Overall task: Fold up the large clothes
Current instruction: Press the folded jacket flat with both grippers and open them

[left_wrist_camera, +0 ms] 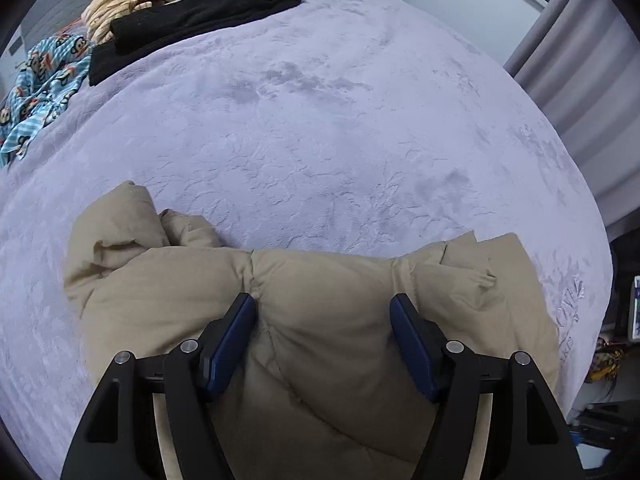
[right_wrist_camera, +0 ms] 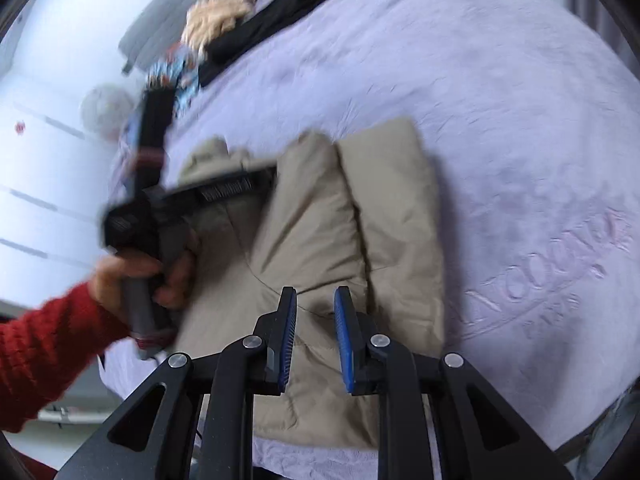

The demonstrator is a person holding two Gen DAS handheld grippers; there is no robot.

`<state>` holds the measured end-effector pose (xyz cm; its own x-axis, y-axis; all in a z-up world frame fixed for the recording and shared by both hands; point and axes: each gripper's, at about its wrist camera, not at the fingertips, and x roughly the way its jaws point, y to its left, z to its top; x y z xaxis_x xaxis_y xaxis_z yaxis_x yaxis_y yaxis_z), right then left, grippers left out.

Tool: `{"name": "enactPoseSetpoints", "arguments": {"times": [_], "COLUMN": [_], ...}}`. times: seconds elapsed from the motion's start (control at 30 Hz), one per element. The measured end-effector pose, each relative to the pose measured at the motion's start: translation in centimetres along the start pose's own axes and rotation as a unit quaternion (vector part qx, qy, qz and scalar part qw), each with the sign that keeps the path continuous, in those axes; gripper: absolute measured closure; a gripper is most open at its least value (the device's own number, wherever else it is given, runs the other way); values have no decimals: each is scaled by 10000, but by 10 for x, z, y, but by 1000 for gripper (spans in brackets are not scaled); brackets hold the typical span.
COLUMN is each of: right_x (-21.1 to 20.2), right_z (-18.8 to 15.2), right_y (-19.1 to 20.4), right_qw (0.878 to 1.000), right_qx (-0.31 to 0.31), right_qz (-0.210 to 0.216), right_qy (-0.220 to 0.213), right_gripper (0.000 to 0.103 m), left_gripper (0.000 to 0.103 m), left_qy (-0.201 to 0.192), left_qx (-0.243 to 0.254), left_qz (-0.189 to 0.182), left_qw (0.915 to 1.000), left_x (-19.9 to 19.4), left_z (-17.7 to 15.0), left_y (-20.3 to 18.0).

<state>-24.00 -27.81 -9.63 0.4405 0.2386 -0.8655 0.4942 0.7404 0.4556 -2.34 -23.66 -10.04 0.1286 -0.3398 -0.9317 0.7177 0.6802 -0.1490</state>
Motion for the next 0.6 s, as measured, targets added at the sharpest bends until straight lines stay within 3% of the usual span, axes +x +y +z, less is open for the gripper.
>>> {"name": "enactPoseSetpoints", "arguments": {"times": [0.13,0.27,0.43,0.5,0.6], "right_x": [11,18,22,24,30], "right_z": [-16,-24,-32,-37,-41], "right_y": [-3,-11,-12,-13,-6], "right_qw": [9998,9989,9987,9986,9976], "right_qx": [-75,24,9,-69,-234], "right_qz": [59,99,51,-33,-211], "right_qy": [191,452,498,519,619], "right_gripper": [82,81,81,81,80], "left_gripper": [32,32,31,21,21], "left_qy": [-321,-251,177,222,233], "left_qx": [-267,-761,-1221,-1470,-1684], "left_qz": [93,140,145,157,82], "left_qw": [9991,9967,9922,9888,9854], "left_x": [-51,-83,-76,-72,-74], "left_z": [-25,-80,-152,-169,-179], "left_y": [27,52,58,61,65]}}
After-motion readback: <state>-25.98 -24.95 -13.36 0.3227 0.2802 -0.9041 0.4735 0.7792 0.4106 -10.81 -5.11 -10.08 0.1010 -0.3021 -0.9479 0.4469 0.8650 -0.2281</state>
